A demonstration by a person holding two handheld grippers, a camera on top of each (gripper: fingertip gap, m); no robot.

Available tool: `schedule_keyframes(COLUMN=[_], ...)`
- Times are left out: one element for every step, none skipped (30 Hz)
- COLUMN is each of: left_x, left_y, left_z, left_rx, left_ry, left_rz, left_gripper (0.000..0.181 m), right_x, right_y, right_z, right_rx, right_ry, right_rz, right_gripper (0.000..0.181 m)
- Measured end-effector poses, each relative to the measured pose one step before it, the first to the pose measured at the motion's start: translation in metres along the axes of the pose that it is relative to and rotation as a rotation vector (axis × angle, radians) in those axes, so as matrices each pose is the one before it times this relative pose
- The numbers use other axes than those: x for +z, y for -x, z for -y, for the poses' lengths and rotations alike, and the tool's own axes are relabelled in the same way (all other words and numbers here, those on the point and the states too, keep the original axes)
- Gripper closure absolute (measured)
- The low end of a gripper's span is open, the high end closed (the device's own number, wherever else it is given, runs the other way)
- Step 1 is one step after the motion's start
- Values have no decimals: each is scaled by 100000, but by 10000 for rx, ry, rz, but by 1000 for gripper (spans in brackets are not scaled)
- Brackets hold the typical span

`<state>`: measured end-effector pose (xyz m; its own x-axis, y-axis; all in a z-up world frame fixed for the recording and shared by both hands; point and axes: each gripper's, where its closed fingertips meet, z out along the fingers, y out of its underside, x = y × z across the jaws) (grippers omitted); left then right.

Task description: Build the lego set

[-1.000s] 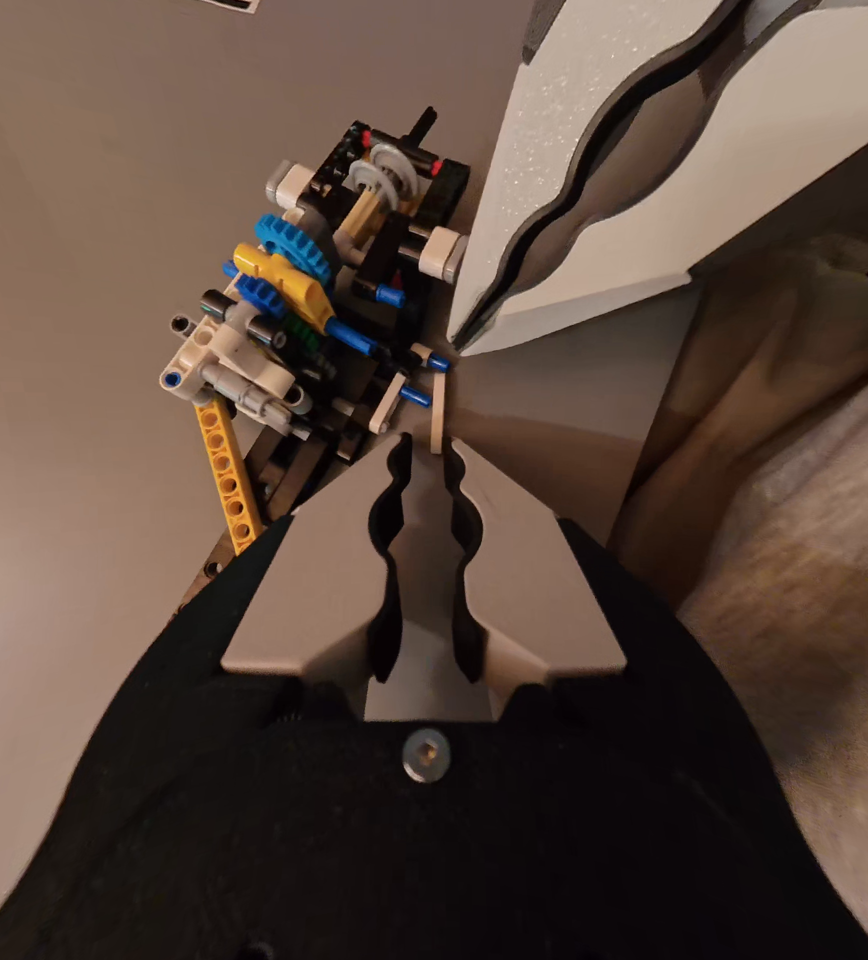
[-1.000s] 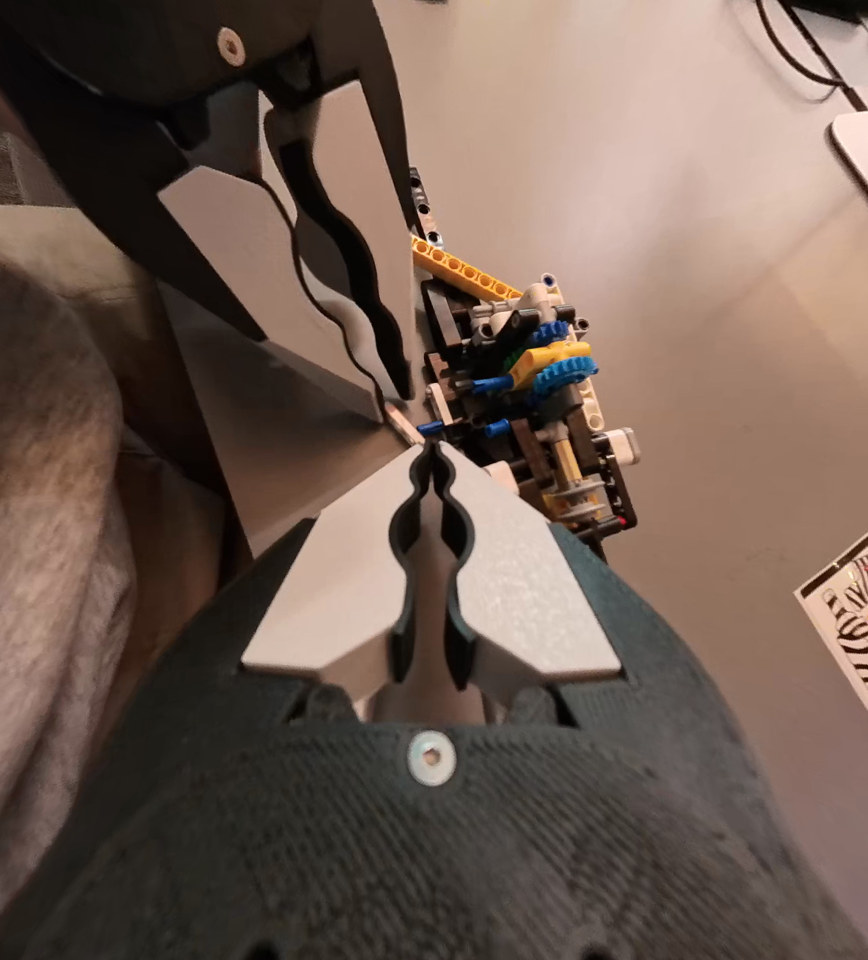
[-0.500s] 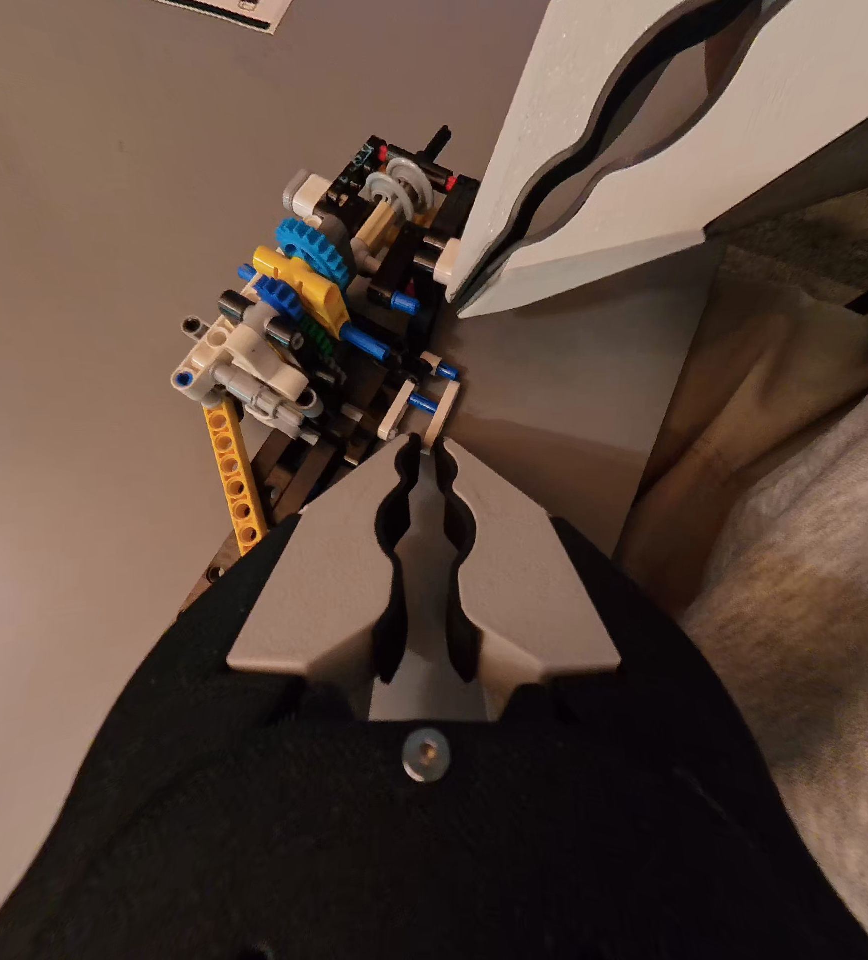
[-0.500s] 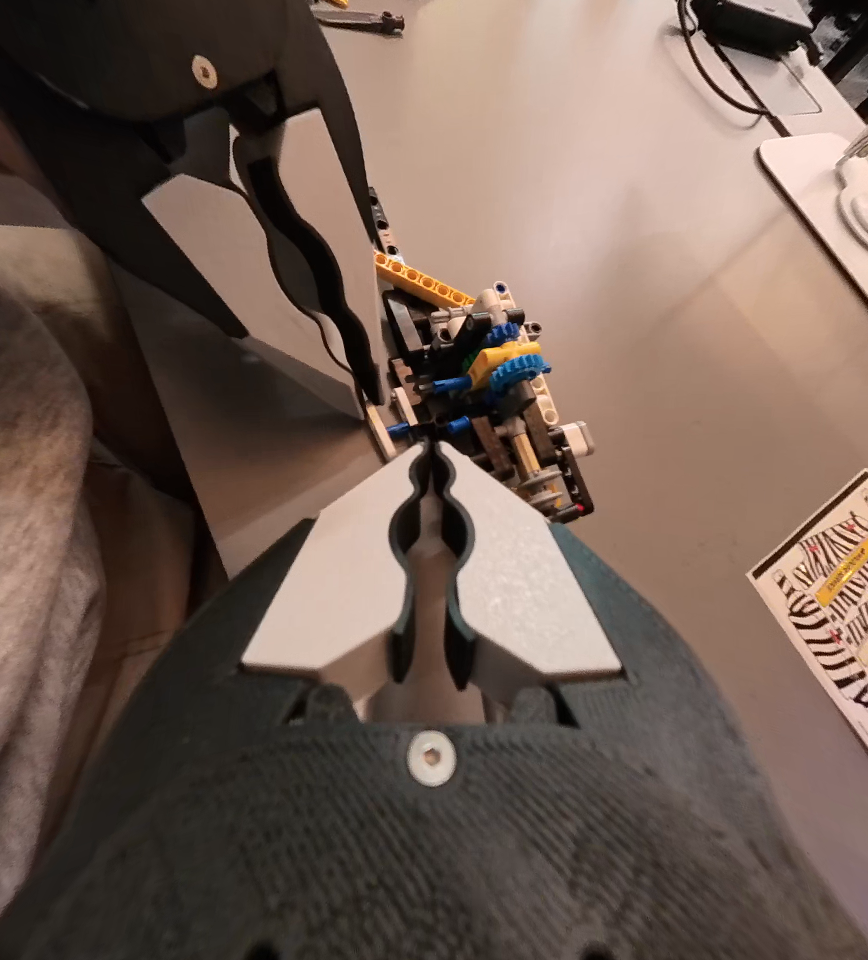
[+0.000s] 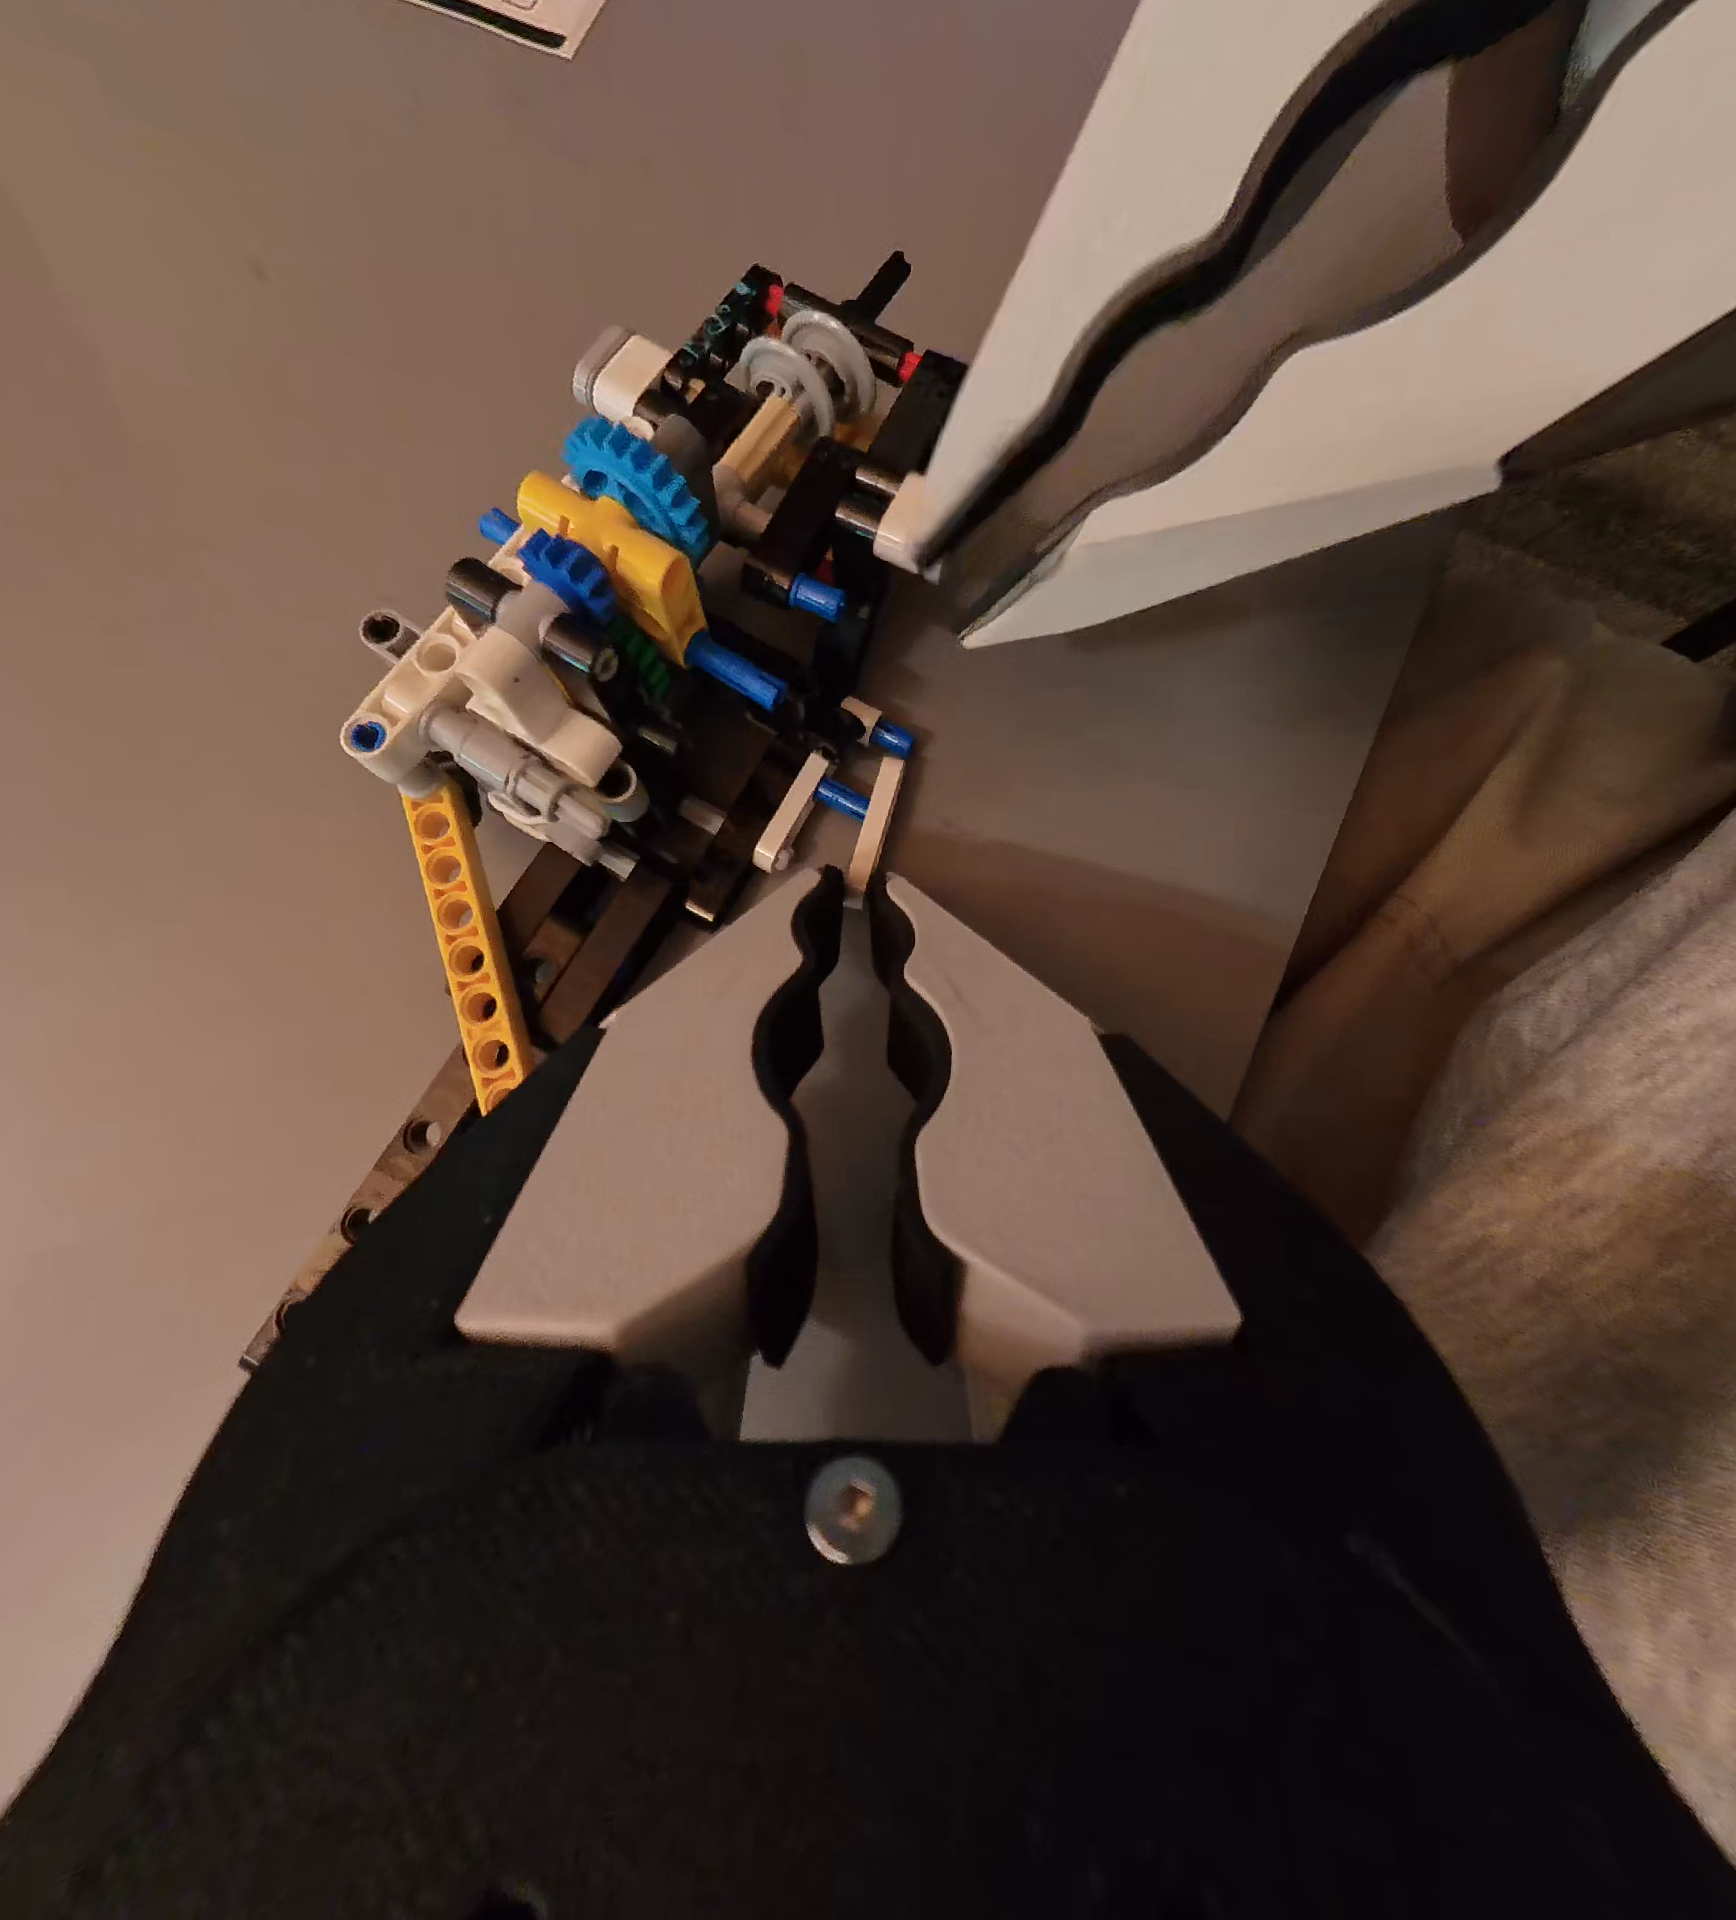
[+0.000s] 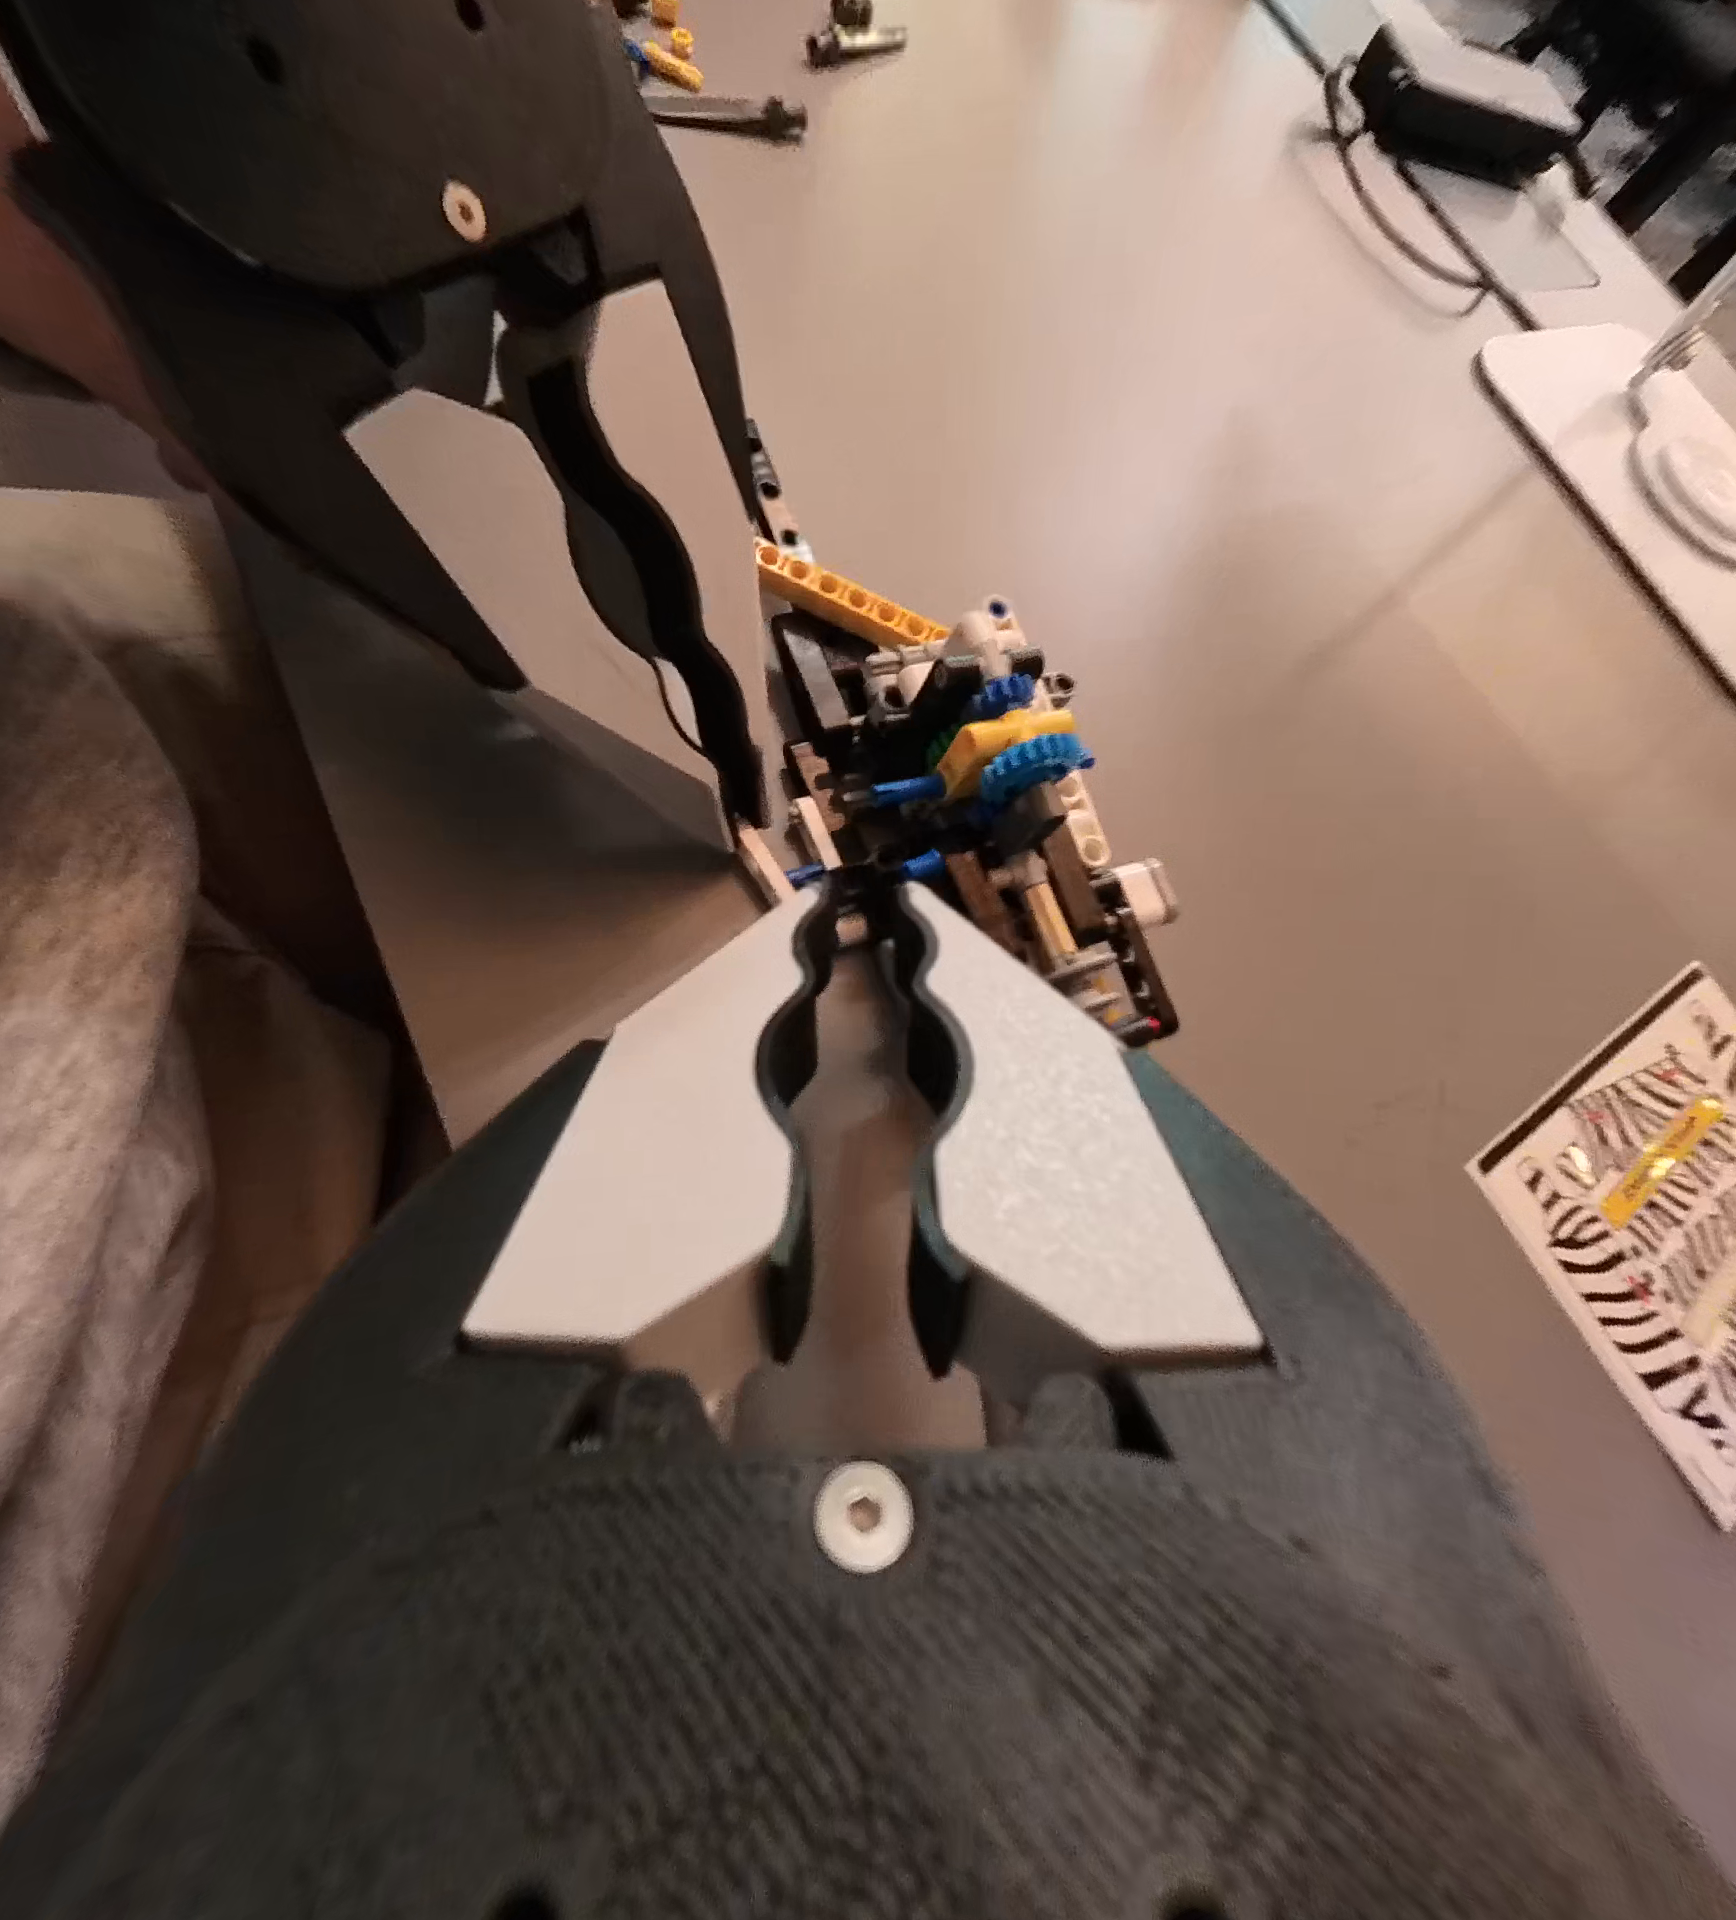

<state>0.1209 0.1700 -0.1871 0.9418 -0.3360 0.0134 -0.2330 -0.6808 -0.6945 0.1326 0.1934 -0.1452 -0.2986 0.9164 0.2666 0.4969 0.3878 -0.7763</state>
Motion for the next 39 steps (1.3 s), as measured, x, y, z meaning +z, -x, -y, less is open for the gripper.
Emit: schedule_keyframes(left_x=[35,25,22,24,28,21,25,12,19,0,7,14,12,13,2,9,-18,-16,-8,-9,-12,-13,-28,-7,-17,-12,2,1,-7,-3,-7,-3,17,-1,-18,-8,9,26,16], left_y=[51,37,33,25,0,-24,-10,-5,-5,14,37,19,35,50,39,65,64,32,15,9,27,26,2,3,-34,-24,12,32,52,57,55,33,30,56,34,11,1,36,45], left_z=[-8,5,36,28,-1,-39,-34,-27,-8,3,12,18,-4,8,26,39,65,55,24,4,26,37,18,-8,-14,-12,-34,-37,12,9,26,-12,-41,-10,87,68,-1,-13,43], left_rx=[17,12,16,12,12,20,18,11,0,2,7,5,0,-5,1,-10,-24,-24,-26,-26,-28,-43,-46,-46,-27,-16,-14,3,-2,-13,-8,14,31,20,-9,-35,-11,20,33], left_ry=[23,10,2,-3,2,5,3,-5,-1,-4,-7,-5,2,9,8,-1,-18,-20,-5,3,-11,-26,-19,-10,-17,-12,0,1,-19,-11,-21,-3,26,17,-41,-39,-2,-8,-45], left_rz=[29,26,19,11,-4,-18,0,-4,-13,2,7,0,0,8,5,12,10,-10,-30,-42,-41,-45,-65,-67,-83,-77,-48,-27,-8,5,10,-10,-16,2,-12,-23,-10,30,68], left_gripper=[177,177,177,177,177,177,177,177,177,177,177,177,177,177,177,177,177,178,178,178,178,178,178,178,177,178,177,177,177,177,177,177,177,177,177,177,177,177,177], right_x=[-262,-318,-293,-168,0,212,384,505,542,478,396,318,278,279,256,241,216,166,92,44,-1,15,32,65,146,197,200,137,82,-6,-17,-8,-4,-6,-3,-9,-6,1,2], right_y=[-253,-376,-561,-551,-543,-358,-134,-193,-16,135,46,89,8,-156,-157,-16,-57,-143,-72,-64,-28,62,57,53,70,24,-106,-165,-7,13,11,11,7,-4,0,-2,1,-2,-30], right_z=[330,473,501,423,57,-384,-660,-794,-738,-446,-26,310,425,349,119,-98,-157,-72,-17,41,47,33,-32,-107,-231,-335,-217,-86,-2,26,2,10,0,8,4,8,-6,4,22], right_rx=[-148,-117,-62,-27,-15,-18,23,88,89,60,-14,-105,-143,-160,-147,-113,-98,-87,-54,27,104,155,142,79,12,-69,-154,-161,-82,18,25,-36,-71,-37,-1,-6,-13,-1,35], right_ry=[-153,-253,-300,-271,-92,141,309,410,444,351,117,-78,-96,-2,147,267,270,177,119,69,43,37,84,136,203,284,206,107,40,-12,-36,-57,-55,-43,-27,-13,-7,-6,-6], right_rz=[-125,-117,-145,-62,17,185,358,339,430,470,349,322,248,151,150,217,176,98,127,147,184,251,253,215,184,108,-12,-75,34,67,60,30,14,23,42,38,23,15,-3], right_gripper=[167,158,144,128,117,112,106,99,93,92,94,101,108,113,117,120,123,124,126,127,128,127,126,126,124,123,125,128,128,128,128,128,129,129,129,129,129,129,129])
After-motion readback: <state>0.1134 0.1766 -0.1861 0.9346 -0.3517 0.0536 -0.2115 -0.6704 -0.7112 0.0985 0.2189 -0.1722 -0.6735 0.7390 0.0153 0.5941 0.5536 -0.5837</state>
